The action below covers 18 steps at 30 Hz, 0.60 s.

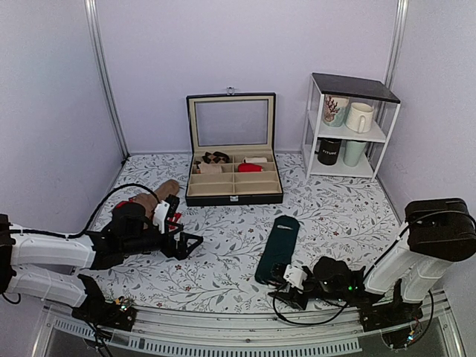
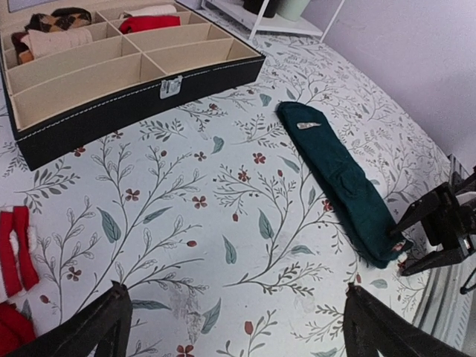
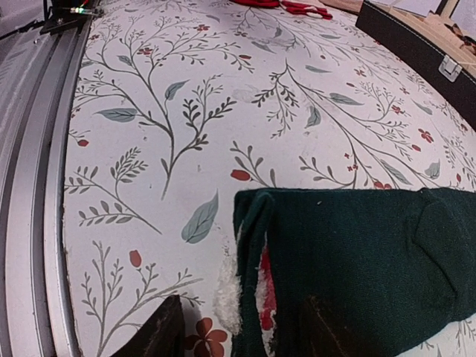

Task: Roll the socks
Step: Pick up the sock from the center of the board.

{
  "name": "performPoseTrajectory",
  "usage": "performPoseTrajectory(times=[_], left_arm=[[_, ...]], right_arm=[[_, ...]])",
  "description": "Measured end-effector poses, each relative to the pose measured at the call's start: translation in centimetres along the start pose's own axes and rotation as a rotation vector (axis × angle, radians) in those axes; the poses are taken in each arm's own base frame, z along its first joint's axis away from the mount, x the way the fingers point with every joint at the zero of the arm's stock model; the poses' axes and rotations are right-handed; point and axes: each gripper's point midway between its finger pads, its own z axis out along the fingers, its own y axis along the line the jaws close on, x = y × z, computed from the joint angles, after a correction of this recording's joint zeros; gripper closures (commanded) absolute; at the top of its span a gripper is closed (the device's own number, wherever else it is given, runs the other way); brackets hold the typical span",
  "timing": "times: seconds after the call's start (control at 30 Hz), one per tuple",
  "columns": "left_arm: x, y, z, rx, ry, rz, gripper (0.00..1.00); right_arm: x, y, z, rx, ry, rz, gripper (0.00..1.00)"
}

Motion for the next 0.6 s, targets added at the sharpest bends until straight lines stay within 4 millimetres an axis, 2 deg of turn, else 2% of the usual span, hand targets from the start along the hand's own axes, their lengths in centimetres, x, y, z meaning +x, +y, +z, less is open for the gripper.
performPoseTrajectory(times=[0.03, 0.2, 0.27, 0.47, 0.6], left_arm=[[0.0, 0.0, 0.0, 0.0, 0.001, 0.0, 0.0], [-0.2, -0.1, 0.2, 0.005, 0.005, 0.008, 0.01], [-0.3, -0.4, 0.3, 0.019, 0.005, 0.013, 0.0], [0.1, -1.9, 0.2, 0.096, 0.022, 0.064, 0.03], [0.3, -4.4, 0.0, 0.201, 0.019, 0.131, 0.09]], right_arm=[[0.1, -0.1, -0.1, 0.005, -0.003, 0.012, 0.53], [0.4, -0.1, -0.2, 0.02, -0.013, 0.063, 0.81], [0.4, -0.2, 0.0, 0.024, -0.016, 0.09, 0.86], [-0.1, 0.0, 0.5, 0.013, -0.011, 0.172, 0.9], [-0.2, 0.7, 0.6, -0.032, -0.007, 0.236, 0.9]])
